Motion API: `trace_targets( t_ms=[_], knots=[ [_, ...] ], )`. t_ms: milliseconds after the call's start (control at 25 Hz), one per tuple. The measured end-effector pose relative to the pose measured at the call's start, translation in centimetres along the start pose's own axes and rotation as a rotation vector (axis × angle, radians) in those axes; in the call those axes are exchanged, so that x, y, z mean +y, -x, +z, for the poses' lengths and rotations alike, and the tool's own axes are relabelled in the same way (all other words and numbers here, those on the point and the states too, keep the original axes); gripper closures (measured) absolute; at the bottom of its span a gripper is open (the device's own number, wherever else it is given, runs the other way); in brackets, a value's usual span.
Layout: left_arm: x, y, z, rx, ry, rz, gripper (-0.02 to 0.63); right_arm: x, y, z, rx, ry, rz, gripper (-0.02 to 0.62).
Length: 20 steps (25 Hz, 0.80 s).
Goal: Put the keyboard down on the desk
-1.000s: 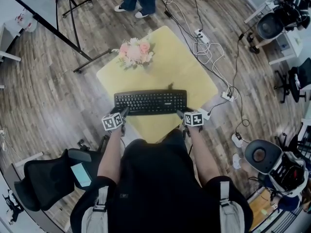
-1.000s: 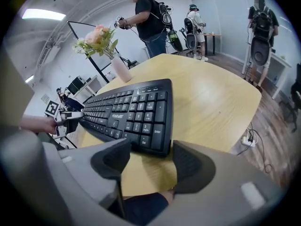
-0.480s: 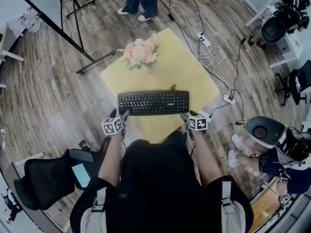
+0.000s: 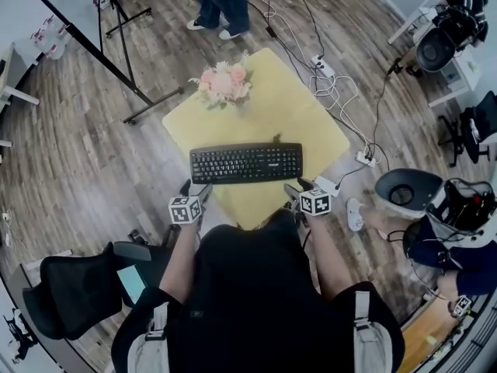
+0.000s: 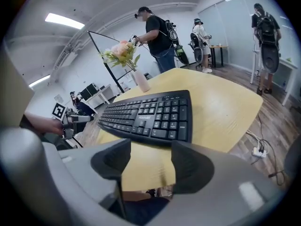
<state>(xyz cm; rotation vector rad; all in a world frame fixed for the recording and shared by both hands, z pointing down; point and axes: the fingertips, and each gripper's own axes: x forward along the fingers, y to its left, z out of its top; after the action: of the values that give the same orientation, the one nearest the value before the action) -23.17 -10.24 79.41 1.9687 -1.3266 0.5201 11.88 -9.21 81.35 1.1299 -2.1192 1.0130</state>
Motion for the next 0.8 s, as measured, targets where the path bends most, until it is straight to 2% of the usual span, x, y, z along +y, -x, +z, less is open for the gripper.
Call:
trace_targets(
  t_ms=[120, 280, 440, 720, 800],
  knots=[
    [-0.7, 0.6, -0.1, 0.004, -0.05, -0.01, 0.221, 1.8, 0.4, 0.1, -0.019, 0.055, 0.029, 0.361],
    [-2.1, 1.4, 0.1, 0.003, -0.117, -0.047, 0.222, 4.5, 0.9, 0.1, -0.017, 0.162, 0.066, 0.46],
    [-4.2, 2.2, 1.5, -0.039, -0.118, -0.115, 0.253, 7.2, 1.7, 0.9, -0.041, 0.248, 0.11, 0.49],
    [-6.3, 4.0, 4.1, -0.153, -0.173, -0.155, 0.496, 9.1, 2.5, 2.6, -0.099, 0.295, 0.111, 0.507],
    [-6.9, 4.4, 4.7, -0.173, -0.194, -0.173, 0.536, 9.3, 2.7, 2.9, -0.108, 0.306, 0.109, 0.52]
  ],
)
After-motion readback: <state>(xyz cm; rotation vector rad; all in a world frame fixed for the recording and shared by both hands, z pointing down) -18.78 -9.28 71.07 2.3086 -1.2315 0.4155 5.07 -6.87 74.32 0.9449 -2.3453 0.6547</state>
